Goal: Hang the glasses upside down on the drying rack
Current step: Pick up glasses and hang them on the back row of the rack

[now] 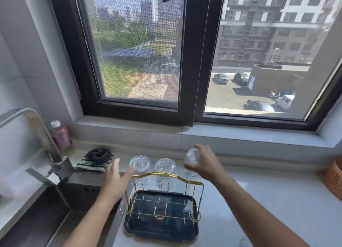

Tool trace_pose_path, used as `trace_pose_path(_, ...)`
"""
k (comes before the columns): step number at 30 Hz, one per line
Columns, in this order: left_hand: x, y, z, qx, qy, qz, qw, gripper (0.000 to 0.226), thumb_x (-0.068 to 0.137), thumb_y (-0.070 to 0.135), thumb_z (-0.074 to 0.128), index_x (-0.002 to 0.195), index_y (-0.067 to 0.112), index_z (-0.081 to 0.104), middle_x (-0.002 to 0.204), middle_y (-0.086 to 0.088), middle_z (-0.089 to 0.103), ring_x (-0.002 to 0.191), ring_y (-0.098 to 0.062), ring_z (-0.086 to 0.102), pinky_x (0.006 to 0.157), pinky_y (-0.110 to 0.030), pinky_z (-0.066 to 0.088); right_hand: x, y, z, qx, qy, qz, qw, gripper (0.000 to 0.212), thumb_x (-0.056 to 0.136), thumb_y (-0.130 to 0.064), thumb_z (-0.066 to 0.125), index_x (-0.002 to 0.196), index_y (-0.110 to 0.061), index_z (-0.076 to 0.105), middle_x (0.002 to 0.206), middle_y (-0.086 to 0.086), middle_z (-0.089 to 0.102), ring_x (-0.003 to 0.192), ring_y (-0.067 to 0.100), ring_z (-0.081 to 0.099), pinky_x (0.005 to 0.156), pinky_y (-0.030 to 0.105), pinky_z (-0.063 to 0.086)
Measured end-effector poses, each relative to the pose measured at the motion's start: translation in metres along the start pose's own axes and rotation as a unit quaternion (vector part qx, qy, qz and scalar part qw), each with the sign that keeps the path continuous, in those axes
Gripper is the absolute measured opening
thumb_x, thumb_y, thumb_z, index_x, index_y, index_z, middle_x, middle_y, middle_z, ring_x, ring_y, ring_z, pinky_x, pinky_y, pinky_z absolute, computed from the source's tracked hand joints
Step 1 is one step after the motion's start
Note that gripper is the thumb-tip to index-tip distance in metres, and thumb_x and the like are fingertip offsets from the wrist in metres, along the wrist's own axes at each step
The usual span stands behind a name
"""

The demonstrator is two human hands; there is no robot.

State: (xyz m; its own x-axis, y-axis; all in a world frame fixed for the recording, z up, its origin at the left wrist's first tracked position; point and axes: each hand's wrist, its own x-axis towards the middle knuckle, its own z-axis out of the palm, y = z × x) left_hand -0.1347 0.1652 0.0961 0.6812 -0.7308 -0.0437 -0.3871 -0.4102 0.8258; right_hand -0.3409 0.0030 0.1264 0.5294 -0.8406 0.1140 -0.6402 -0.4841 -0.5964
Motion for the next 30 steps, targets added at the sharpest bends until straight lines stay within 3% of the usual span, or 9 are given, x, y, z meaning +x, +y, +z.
trace_pose_path(3, -0.001, -0.009, 0.012, -0.033, -0.068, -0.053, 0.996, 0.065, 0.091, 0.047, 0.038, 0.143, 0.016, 0.015, 0.152, -0.013, 0.020, 0.139, -0.030, 0.023, 0.109, -0.045, 0.026, 0.008, 0.001, 0.018, -0.057, -0.071, 0.031, 0.995, 0.081, 0.065, -0.037, 0.077, 0.130, -0.011, 0.035, 0.134, 0.012, 0.041, 0.119, 0.028, 0.042, 0.101, 0.039, 0.037)
trace_pose_path(6, -0.005, -0.011, 0.017, -0.085, -0.112, -0.095, 0.986, 0.051, 0.092, 0.051, 0.030, 0.133, 0.021, 0.028, 0.122, -0.007, 0.041, 0.117, -0.027, 0.044, 0.089, -0.038, 0.033, 0.013, 0.006, 0.029, -0.080, -0.127, 0.065, 0.987, 0.083, 0.063, -0.036, 0.080, 0.128, -0.010, 0.034, 0.134, 0.015, 0.037, 0.120, 0.030, 0.040, 0.103, 0.039, 0.037)
trace_pose_path(8, -0.006, -0.011, 0.015, -0.087, -0.110, -0.092, 0.986, 0.012, 0.093, 0.048, 0.030, 0.093, 0.039, 0.038, 0.087, 0.008, 0.041, 0.076, -0.009, 0.042, 0.070, -0.032, 0.031, 0.016, 0.009, 0.032, -0.073, -0.152, 0.084, 0.982, 0.087, 0.060, -0.036, 0.082, 0.127, -0.010, 0.033, 0.135, 0.016, 0.036, 0.121, 0.031, 0.039, 0.104, 0.040, 0.036)
trace_pose_path(11, -0.007, -0.007, 0.013, -0.066, -0.102, -0.052, 0.991, 0.028, 0.094, 0.044, 0.031, 0.068, 0.036, 0.026, 0.071, 0.014, 0.027, 0.062, 0.000, 0.027, 0.057, -0.022, 0.025, 0.019, 0.012, 0.036, -0.062, -0.168, 0.092, 0.980, 0.093, 0.056, -0.036, 0.084, 0.129, -0.010, 0.031, 0.136, 0.015, 0.033, 0.123, 0.031, 0.036, 0.106, 0.040, 0.033)
trace_pose_path(17, -0.005, -0.011, 0.013, -0.083, -0.086, -0.030, 0.992, 0.028, 0.095, 0.044, 0.031, 0.068, 0.036, 0.027, 0.070, 0.015, 0.028, 0.063, 0.002, 0.028, 0.071, -0.033, 0.027, 0.019, 0.016, 0.039, -0.025, -0.162, 0.091, 0.982, 0.079, 0.069, -0.043, 0.073, 0.129, -0.012, 0.033, 0.139, 0.015, 0.033, 0.126, 0.031, 0.036, 0.107, 0.042, 0.033)
trace_pose_path(20, -0.008, -0.008, 0.009, -0.107, -0.091, -0.061, 0.988, 0.024, 0.094, 0.045, 0.031, 0.072, 0.036, 0.031, 0.077, 0.012, 0.034, 0.067, -0.002, 0.035, 0.076, -0.033, 0.028, 0.008, 0.012, 0.031, 0.077, -0.086, 0.090, 0.989, 0.066, 0.082, -0.040, 0.060, 0.132, -0.007, 0.033, 0.141, 0.018, 0.034, 0.128, 0.030, 0.036, 0.108, 0.044, 0.032)
trace_pose_path(24, -0.011, 0.002, 0.002, -0.072, -0.097, -0.087, 0.989, 0.043, 0.094, 0.043, 0.035, 0.126, 0.014, 0.037, 0.130, -0.012, 0.044, 0.112, -0.024, 0.042, 0.093, -0.040, 0.034, -0.027, 0.017, -0.003, 0.301, 0.050, 0.114, 0.946, 0.038, 0.089, -0.033, 0.050, 0.120, -0.012, 0.045, 0.120, 0.006, 0.055, 0.113, 0.021, 0.048, 0.091, 0.034, 0.039)
trace_pose_path(28, -0.058, 0.047, 0.015, -0.006, 0.106, 0.219, 0.970, 0.053, 0.087, 0.022, 0.057, 0.131, 0.001, 0.035, 0.137, -0.019, 0.042, 0.127, -0.029, 0.039, 0.106, -0.039, 0.033, -0.076, 0.038, -0.040, 0.447, 0.151, 0.119, 0.874, 0.013, 0.092, -0.022, 0.045, 0.099, -0.015, 0.055, 0.098, 0.002, 0.059, 0.106, 0.023, 0.053, 0.088, 0.037, 0.046)
trace_pose_path(30, -0.097, 0.071, 0.044, -0.031, 0.045, 0.367, 0.929, 0.043, 0.083, 0.021, 0.059, 0.121, 0.006, 0.046, 0.121, -0.011, 0.055, 0.116, -0.021, 0.049, 0.101, -0.028, 0.037, -0.099, 0.047, -0.052, 0.480, 0.183, 0.124, 0.849, 0.014, 0.093, -0.018, 0.044, 0.091, -0.017, 0.058, 0.095, 0.005, 0.061, 0.100, 0.022, 0.055, 0.086, 0.036, 0.047)
